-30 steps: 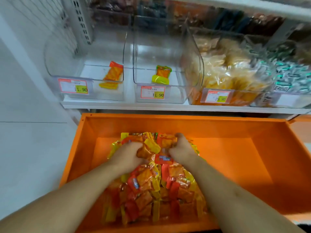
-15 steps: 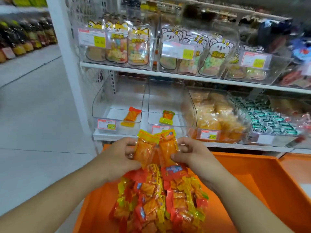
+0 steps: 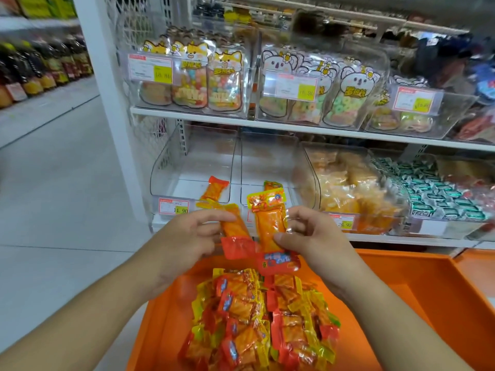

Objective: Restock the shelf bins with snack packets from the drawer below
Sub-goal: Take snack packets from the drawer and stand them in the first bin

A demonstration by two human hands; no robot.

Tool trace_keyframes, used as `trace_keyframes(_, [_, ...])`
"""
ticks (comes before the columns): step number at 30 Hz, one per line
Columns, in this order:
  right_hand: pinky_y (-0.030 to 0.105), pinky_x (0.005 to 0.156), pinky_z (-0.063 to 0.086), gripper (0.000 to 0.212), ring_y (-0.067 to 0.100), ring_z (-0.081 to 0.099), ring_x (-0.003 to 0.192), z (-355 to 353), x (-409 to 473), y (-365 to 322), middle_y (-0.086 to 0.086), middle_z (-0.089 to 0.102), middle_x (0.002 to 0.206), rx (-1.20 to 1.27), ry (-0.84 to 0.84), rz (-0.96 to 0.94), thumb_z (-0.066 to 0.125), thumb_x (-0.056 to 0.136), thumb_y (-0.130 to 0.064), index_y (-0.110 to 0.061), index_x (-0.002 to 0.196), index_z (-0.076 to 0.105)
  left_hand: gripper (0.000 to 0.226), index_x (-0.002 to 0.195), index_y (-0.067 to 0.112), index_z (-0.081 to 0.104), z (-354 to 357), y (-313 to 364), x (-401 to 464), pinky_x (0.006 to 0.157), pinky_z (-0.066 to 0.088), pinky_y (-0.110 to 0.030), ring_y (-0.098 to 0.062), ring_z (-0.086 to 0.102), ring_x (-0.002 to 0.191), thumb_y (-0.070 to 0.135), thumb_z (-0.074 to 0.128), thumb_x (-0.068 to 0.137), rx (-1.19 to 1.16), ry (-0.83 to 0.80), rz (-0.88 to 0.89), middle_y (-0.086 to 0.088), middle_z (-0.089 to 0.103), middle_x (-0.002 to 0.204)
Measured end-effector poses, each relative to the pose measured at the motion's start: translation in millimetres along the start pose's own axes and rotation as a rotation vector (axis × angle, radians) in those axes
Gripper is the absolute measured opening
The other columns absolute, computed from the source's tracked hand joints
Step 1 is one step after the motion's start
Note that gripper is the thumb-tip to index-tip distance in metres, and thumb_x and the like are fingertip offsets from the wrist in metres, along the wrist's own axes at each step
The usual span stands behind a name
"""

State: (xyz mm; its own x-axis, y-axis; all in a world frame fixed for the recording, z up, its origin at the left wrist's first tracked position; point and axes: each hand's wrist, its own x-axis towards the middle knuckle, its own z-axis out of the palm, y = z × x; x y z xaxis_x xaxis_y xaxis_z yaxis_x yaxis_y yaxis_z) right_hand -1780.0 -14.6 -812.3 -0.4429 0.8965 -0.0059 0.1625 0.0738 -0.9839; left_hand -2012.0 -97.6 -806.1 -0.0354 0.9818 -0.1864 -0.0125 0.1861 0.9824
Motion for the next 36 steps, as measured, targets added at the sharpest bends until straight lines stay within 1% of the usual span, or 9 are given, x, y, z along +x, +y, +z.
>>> trace_keyframes(4, [0.033, 0.075, 0.040, 0.018, 0.016, 0.034, 0.069, 1.7, 6.4, 7.0, -0.004, 0.028, 0.070, 0.064, -0.016, 0.017, 0.077, 0.088, 0.001, -0.009, 0.089, 0.062, 0.036, 0.107, 0.025, 0.073, -5.8, -10.9, 6.3, 0.074, 0.060, -0.024, -0.015, 0.078, 0.088, -0.001, 0.081, 0.083, 0.344, 0.155, 0.093, 0.002, 0.081, 0.090])
trace_keyframes(7, [0.025, 0.069, 0.047, 0.034, 0.011, 0.045, 0.064, 6.5, 9.2, 4.4, -0.011, 0.039, 0.061, 0.104, -0.038, 0.028, 0.075, 0.089, 0.003, -0.031, 0.080, 0.075, 0.012, 0.092, 0.028, 0.072, -4.6, -13.8, 8.5, 0.056, 0.054, -0.029, -0.013, 0.071, 0.055, 0.032, 0.083, 0.086, 0.440, 0.297, 0.112, 0.002, 0.073, 0.061])
trace_keyframes(9, [0.026, 0.065, 0.050, 0.032, 0.015, 0.053, 0.067, 6.8, 9.7, 1.5, -0.009, 0.048, 0.061, 0.156, -0.040, 0.033, 0.075, 0.089, 0.001, -0.031, 0.085, 0.075, 0.020, 0.083, 0.028, 0.075, -5.6, -15.8, 12.2, 0.054, 0.047, -0.031, -0.011, 0.061, 0.047, 0.047, 0.082, 0.083, 0.497, 0.371, 0.132, 0.000, 0.062, 0.052])
trace_keyframes(14, [0.026, 0.058, 0.054, 0.019, 0.019, 0.074, 0.076, 1.5, 5.1, -3.4, 0.004, 0.076, 0.081, 0.225, -0.055, 0.102, 0.070, 0.096, -0.004, -0.015, 0.111, 0.069, 0.030, 0.084, 0.017, 0.079, -4.2, -15.7, 13.7, 0.070, 0.056, -0.035, -0.012, 0.067, 0.070, 0.047, 0.079, 0.085, 0.299, 0.344, 0.025, 0.000, 0.068, 0.072])
trace_keyframes(18, [0.037, 0.073, 0.058, 0.037, 0.023, 0.072, 0.096, -4.4, 5.1, 6.5, 0.002, 0.075, 0.099, 0.078, -0.073, 0.119, 0.073, 0.094, -0.009, -0.027, 0.126, 0.068, 0.030, 0.100, 0.003, 0.076, 1.0, -11.9, 11.2, 0.067, 0.066, -0.045, -0.034, 0.077, 0.090, 0.032, 0.071, 0.096, -0.027, 0.299, -0.102, -0.021, 0.072, 0.098])
trace_keyframes(22, [0.049, 0.081, 0.063, 0.063, 0.035, 0.072, 0.100, -11.1, 0.7, -4.2, 0.011, 0.071, 0.116, -0.116, -0.247, 0.010, 0.066, 0.085, 0.013, -0.033, 0.126, 0.072, 0.025, 0.106, 0.010, 0.077, 3.6, -8.5, 7.8, 0.069, 0.064, -0.038, -0.034, 0.076, 0.095, 0.032, 0.066, 0.099, -0.069, 0.267, -0.105, -0.014, 0.078, 0.100])
trace_keyframes(25, [0.045, 0.080, 0.064, 0.053, 0.028, 0.075, 0.095, -13.8, -1.4, -9.1, 0.004, 0.076, 0.110, -0.148, -0.220, 0.002, 0.073, 0.085, 0.010, -0.032, 0.118, 0.076, 0.024, 0.107, 0.012, 0.077, 3.5, -10.5, 6.1, 0.066, 0.064, -0.032, -0.037, 0.076, 0.095, 0.032, 0.065, 0.100, -0.089, 0.260, -0.123, -0.013, 0.079, 0.100])
trace_keyframes(29, [0.029, 0.061, 0.053, 0.031, 0.016, 0.068, 0.071, -15.4, 0.0, -6.2, 0.001, 0.075, 0.088, -0.066, -0.123, 0.036, 0.077, 0.088, 0.001, -0.023, 0.107, 0.078, 0.026, 0.110, 0.008, 0.075, 2.9, -13.9, 6.8, 0.079, 0.064, -0.046, -0.041, 0.075, 0.098, 0.029, 0.065, 0.101, -0.089, 0.247, -0.127, -0.017, 0.078, 0.103])
trace_keyframes(36, [0.033, 0.060, 0.046, 0.014, 0.018, 0.058, 0.062, -15.5, 3.0, -1.9, 0.009, 0.072, 0.077, -0.040, -0.086, 0.016, 0.076, 0.092, -0.006, -0.011, 0.105, 0.073, 0.025, 0.113, 0.005, 0.073, 3.4, -13.6, 8.5, 0.082, 0.065, -0.047, -0.036, 0.077, 0.096, 0.025, 0.064, 0.101, -0.089, 0.187, -0.115, -0.016, 0.078, 0.104])
